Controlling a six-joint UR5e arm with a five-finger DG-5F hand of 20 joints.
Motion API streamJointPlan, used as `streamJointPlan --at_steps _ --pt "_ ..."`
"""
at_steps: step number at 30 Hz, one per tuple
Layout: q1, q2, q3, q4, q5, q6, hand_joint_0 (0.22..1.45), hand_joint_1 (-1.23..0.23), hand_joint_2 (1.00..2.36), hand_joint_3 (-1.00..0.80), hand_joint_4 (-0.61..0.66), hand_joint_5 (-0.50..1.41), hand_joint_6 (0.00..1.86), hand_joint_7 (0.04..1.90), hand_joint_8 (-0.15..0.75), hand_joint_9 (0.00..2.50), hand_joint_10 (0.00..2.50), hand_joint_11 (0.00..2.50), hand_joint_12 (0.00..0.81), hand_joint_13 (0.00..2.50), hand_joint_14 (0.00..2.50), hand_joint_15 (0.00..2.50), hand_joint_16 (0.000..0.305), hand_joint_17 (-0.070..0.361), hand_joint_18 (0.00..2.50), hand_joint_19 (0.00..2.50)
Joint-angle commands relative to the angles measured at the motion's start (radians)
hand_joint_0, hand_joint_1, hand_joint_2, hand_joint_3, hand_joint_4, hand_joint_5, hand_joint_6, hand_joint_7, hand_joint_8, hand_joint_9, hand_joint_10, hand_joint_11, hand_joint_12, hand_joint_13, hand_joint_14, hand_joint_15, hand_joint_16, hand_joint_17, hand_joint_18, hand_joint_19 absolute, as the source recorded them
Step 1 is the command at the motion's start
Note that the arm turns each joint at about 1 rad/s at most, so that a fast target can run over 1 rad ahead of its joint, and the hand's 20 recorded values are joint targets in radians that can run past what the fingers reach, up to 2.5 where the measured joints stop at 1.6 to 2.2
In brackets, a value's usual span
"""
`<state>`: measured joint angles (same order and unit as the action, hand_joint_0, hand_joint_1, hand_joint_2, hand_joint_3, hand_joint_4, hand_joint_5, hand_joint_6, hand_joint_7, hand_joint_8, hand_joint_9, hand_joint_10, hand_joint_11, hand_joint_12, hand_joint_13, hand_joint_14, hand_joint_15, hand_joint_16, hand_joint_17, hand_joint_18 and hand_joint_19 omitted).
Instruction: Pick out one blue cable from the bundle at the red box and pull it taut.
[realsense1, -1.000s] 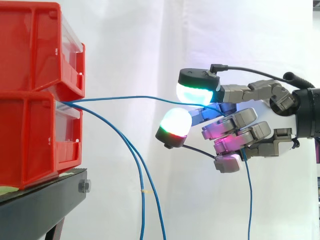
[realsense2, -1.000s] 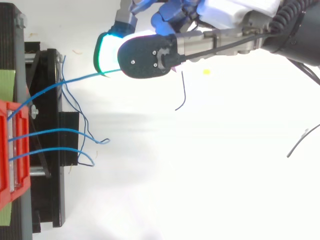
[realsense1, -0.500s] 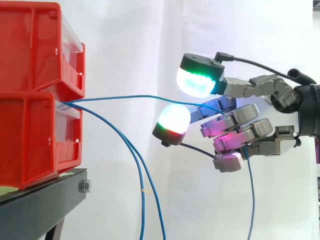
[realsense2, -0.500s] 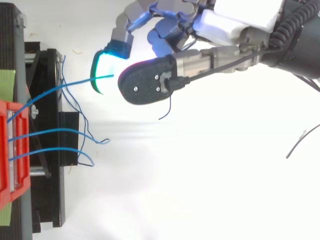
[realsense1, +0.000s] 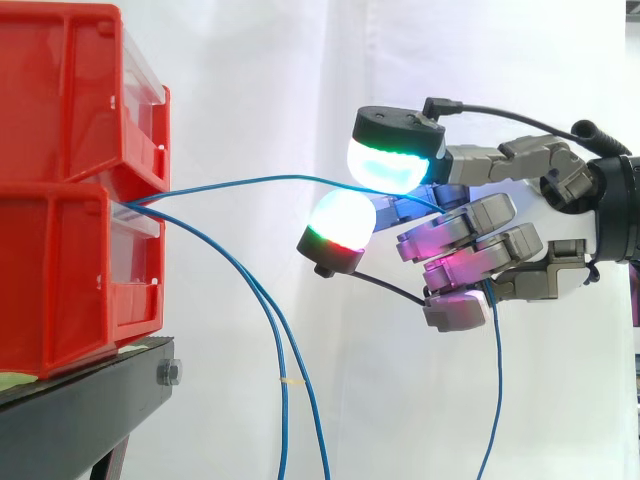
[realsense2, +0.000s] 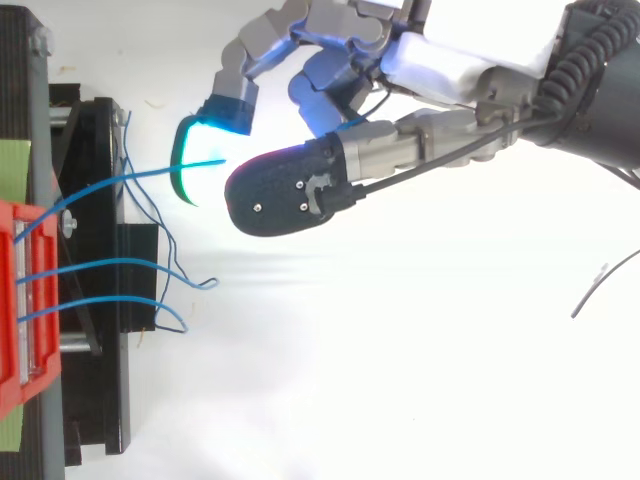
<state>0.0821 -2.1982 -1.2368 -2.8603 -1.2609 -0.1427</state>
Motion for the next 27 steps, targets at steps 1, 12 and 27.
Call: streamJointPlan --at_steps 1,12,27 --pt "0.002 0.000 0.000 -0.001 0.000 0.000 0.64 -0.71 1.01 -0.33 0.14 -0.20 0.94 0.75 0.314 0.91 2.50 1.04 0.365 1.21 1.85 1.09 0.059 0.132 1.17 1.18" --pt "0.007 0.000 0.000 -0.001 0.000 -0.002 0.66 -0.73 1.02 -0.16 0.00 -0.18 0.96 0.86 0.316 0.96 2.50 1.12 0.359 1.24 1.78 1.16 0.057 0.129 1.18 1.19" --pt "0.005 0.000 0.000 -0.001 0.000 -0.002 0.62 -0.50 1.01 -0.40 0.10 -0.17 0.92 0.86 0.326 0.99 2.50 1.14 0.361 1.24 1.75 1.14 0.057 0.128 1.17 1.20"
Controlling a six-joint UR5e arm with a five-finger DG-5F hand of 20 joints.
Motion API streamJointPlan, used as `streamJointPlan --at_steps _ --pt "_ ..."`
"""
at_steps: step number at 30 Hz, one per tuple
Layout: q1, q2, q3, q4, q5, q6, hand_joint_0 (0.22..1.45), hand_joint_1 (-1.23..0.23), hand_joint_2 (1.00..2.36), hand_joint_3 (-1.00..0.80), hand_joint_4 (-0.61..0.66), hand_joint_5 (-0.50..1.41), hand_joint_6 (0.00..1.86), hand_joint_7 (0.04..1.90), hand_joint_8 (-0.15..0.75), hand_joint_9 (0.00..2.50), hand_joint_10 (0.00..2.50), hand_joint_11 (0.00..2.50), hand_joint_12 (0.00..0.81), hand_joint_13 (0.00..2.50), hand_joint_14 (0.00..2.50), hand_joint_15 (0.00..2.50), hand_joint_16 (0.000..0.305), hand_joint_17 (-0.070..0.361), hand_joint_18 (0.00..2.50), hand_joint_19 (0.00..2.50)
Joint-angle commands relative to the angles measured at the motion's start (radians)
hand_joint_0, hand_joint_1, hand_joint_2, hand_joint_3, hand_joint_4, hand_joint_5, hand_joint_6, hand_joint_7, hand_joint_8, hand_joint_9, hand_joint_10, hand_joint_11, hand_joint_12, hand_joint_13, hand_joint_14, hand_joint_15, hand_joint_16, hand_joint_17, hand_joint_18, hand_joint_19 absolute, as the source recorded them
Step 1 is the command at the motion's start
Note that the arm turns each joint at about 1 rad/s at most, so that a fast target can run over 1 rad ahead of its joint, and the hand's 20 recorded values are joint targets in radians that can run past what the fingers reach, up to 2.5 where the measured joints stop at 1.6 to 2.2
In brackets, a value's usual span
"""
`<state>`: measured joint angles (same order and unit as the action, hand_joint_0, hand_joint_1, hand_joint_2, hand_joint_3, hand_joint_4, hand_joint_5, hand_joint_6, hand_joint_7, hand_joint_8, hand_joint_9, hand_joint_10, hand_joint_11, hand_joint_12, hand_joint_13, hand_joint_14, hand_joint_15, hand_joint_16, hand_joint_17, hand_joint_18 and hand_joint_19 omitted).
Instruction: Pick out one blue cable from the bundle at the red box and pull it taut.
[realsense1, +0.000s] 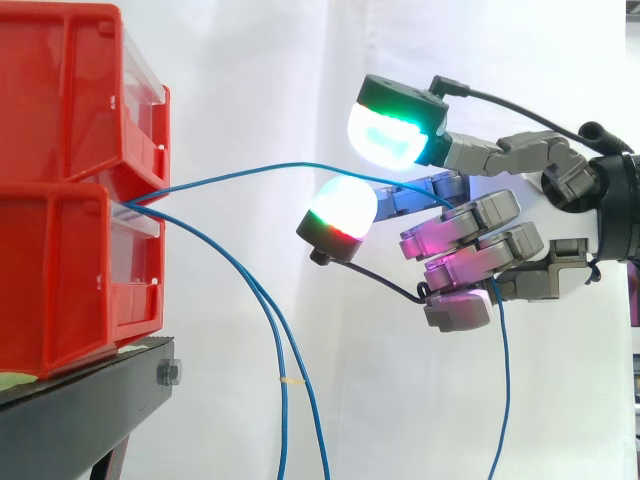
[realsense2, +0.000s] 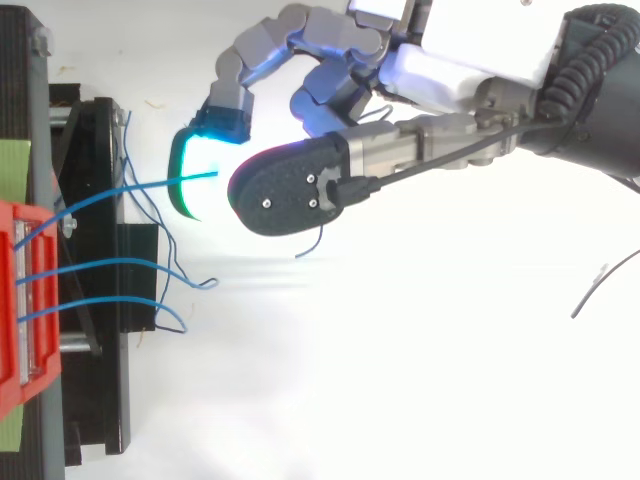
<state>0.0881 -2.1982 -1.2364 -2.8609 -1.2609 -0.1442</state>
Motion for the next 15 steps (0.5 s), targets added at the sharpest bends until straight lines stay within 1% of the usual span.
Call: streamJointPlan --at_steps 1,2,5,6,15 --pt "-0.001 0.000 0.000 0.000 0.000 0.000 0.62 -0.52 1.01 -0.35 0.10 -0.17 0.92 0.86 0.325 0.99 2.50 1.16 0.361 1.24 1.75 1.13 0.057 0.129 1.17 1.19" --pt "-0.001 0.000 0.000 0.000 0.000 0.002 0.61 -0.56 1.02 -0.28 0.10 -0.17 0.92 0.88 0.321 0.99 2.50 1.15 0.363 1.24 1.75 1.12 0.057 0.129 1.17 1.19" --pt "0.001 0.000 0.000 0.000 0.000 0.002 0.61 -0.65 1.02 -0.19 0.10 -0.17 0.92 0.89 0.340 0.99 2.50 1.13 0.374 1.26 1.74 1.12 0.060 0.136 1.19 1.17" --pt "0.001 0.000 0.000 0.000 0.000 0.000 0.62 -0.69 1.02 -0.17 0.10 -0.17 0.92 0.91 0.328 0.99 2.50 1.13 0.369 1.26 1.73 1.13 0.059 0.134 1.18 1.17" --pt "-0.001 0.000 0.000 -0.002 0.000 0.002 0.64 -0.72 1.02 -0.16 0.03 -0.17 0.93 0.88 0.315 0.98 2.50 1.16 0.355 1.26 1.65 1.19 0.058 0.130 1.16 1.18"
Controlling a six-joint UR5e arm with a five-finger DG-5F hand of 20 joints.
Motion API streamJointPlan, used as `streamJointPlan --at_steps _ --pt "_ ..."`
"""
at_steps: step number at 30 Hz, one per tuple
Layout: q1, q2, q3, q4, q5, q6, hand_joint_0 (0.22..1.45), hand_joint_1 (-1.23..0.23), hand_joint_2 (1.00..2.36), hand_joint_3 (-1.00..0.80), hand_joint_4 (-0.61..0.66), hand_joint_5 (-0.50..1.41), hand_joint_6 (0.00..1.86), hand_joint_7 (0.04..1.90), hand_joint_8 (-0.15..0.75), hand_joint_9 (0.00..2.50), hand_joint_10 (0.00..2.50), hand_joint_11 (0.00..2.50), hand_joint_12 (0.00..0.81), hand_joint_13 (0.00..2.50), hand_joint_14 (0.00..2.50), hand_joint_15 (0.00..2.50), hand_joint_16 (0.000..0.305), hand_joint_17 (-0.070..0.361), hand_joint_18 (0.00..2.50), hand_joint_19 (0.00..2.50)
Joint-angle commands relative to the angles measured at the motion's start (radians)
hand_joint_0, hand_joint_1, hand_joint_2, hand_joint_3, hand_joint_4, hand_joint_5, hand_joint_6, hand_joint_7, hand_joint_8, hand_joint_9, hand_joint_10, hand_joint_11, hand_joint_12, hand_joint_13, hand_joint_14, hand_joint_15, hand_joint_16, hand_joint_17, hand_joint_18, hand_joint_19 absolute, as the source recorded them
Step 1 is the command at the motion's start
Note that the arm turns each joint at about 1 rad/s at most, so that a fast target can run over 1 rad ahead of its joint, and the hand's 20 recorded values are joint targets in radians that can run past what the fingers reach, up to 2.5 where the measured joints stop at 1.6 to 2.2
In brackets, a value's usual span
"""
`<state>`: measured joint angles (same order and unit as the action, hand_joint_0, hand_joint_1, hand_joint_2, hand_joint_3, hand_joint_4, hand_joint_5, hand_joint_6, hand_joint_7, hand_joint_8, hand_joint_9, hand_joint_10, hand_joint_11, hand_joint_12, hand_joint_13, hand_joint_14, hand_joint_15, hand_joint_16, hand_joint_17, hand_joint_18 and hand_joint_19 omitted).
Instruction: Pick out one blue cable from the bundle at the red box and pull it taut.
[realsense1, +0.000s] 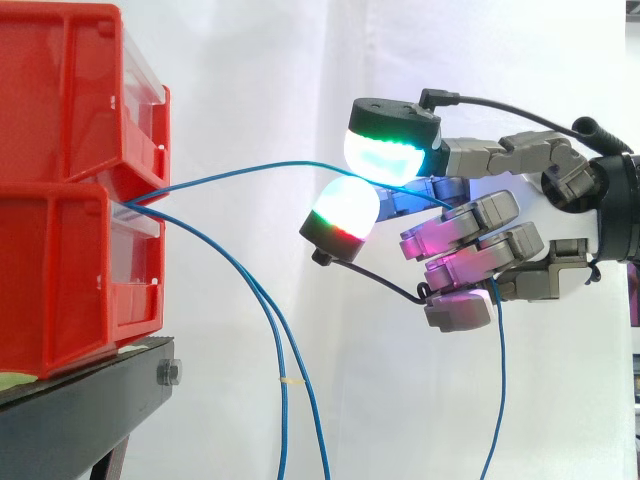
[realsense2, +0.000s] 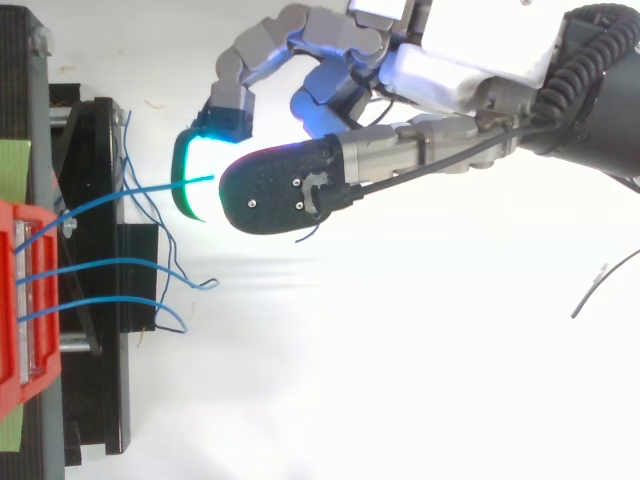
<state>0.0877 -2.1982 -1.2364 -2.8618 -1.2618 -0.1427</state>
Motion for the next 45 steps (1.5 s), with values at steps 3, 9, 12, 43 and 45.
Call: streamJointPlan --at_steps 3,9,12,43,45 --pt "0.000 0.000 0.000 -0.001 0.001 0.000 0.65 -0.73 1.02 -0.16 0.01 -0.17 0.94 0.87 0.315 0.97 2.50 1.14 0.360 1.27 1.63 1.19 0.058 0.130 1.16 1.17" --pt "0.000 0.000 0.000 -0.010 0.001 0.000 0.71 -0.81 1.02 -0.16 -0.10 -0.18 0.94 0.96 0.313 0.98 2.50 1.13 0.350 1.30 1.43 1.27 0.056 0.126 1.13 1.09" --pt "0.001 0.000 0.000 -0.010 0.001 0.002 0.74 -0.86 1.02 -0.19 -0.13 -0.18 0.95 1.01 0.308 1.00 2.50 1.18 0.354 1.32 1.31 1.32 0.055 0.124 1.12 1.08" --pt "0.004 0.118 -0.133 -0.186 -0.082 -0.017 0.77 -0.84 1.02 -0.15 -0.24 -0.17 0.97 1.11 0.302 1.12 2.33 1.29 0.358 1.37 1.09 1.36 0.053 0.120 1.09 1.10" --pt "0.006 0.133 -0.164 -0.163 -0.060 -0.014 0.77 -0.84 1.02 -0.15 -0.24 -0.16 0.97 1.11 0.303 1.12 2.32 1.31 0.347 1.37 1.08 1.36 0.053 0.120 1.09 1.10"
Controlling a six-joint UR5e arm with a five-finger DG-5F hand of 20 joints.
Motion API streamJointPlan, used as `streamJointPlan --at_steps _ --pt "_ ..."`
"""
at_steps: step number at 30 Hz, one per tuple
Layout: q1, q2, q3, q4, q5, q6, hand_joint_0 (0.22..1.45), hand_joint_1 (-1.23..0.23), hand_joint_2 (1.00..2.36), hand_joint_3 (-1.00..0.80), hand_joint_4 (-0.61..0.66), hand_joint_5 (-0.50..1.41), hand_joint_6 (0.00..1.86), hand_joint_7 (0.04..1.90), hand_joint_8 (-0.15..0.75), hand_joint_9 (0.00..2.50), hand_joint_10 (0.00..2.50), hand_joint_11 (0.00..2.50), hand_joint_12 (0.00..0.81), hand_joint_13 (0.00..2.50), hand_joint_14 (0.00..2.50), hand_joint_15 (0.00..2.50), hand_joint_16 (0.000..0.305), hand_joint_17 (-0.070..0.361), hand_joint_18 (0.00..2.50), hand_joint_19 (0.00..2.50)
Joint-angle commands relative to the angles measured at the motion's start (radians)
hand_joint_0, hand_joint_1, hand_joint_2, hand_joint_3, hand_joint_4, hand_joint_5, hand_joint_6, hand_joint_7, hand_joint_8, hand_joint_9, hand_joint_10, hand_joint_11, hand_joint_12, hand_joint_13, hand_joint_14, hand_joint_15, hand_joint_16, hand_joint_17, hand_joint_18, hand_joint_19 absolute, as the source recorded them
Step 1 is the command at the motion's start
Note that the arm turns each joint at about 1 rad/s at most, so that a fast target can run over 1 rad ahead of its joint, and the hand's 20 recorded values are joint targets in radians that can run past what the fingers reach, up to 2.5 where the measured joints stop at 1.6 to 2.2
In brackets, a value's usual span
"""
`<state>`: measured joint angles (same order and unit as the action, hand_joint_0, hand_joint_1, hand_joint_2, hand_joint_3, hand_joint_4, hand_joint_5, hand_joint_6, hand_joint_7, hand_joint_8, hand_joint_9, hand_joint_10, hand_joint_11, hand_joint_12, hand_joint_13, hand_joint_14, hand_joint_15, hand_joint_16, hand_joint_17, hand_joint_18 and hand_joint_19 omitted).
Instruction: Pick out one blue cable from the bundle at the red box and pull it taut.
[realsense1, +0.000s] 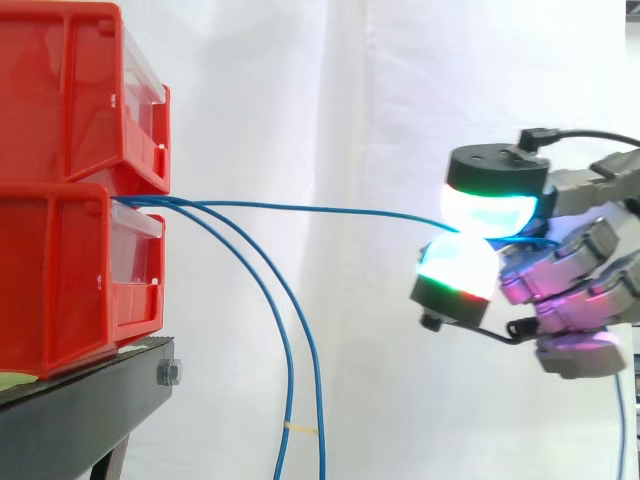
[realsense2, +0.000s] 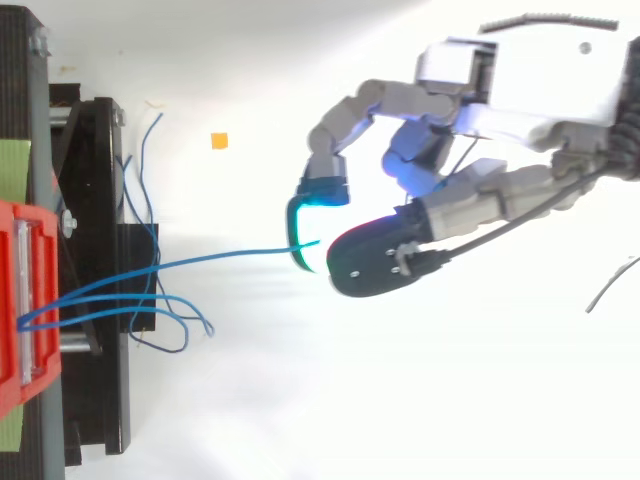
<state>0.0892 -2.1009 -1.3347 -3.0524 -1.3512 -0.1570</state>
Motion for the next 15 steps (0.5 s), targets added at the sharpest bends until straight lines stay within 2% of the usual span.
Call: streamJointPlan --at_steps 1,2,3,5,8,15 --pt "0.007 0.053 -0.097 0.055 0.053 -0.001 0.77 -0.84 1.02 -0.15 -0.24 -0.16 0.97 1.10 0.302 1.12 2.32 1.31 0.358 1.37 1.08 1.37 0.053 0.120 1.09 1.10" --pt "0.007 0.053 -0.097 0.055 0.053 -0.001 0.77 -0.84 1.02 -0.15 -0.24 -0.16 0.97 1.11 0.303 1.12 2.33 1.29 0.357 1.37 1.07 1.37 0.053 0.120 1.09 1.10" --pt "0.010 0.075 -0.136 0.086 0.075 0.001 0.76 -0.84 1.02 -0.15 -0.24 -0.16 0.97 1.11 0.302 1.12 2.33 1.29 0.357 1.37 1.07 1.36 0.053 0.120 1.09 1.09" --pt "0.014 0.082 -0.156 0.106 0.084 0.005 0.77 -0.84 1.02 -0.15 -0.24 -0.16 0.97 1.11 0.301 1.12 2.33 1.31 0.353 1.37 1.05 1.38 0.053 0.120 1.08 1.10" --pt "0.015 0.082 -0.158 0.106 0.087 0.016 0.77 -0.84 1.02 -0.16 -0.24 -0.16 0.97 1.11 0.307 1.12 2.33 1.30 0.359 1.37 1.05 1.37 0.053 0.120 1.08 1.10" --pt "0.023 0.081 -0.159 0.135 0.090 -0.007 0.77 -0.83 1.02 -0.17 -0.25 -0.16 0.97 1.11 0.308 1.12 2.33 1.30 0.359 1.37 1.04 1.37 0.053 0.120 1.08 1.10"
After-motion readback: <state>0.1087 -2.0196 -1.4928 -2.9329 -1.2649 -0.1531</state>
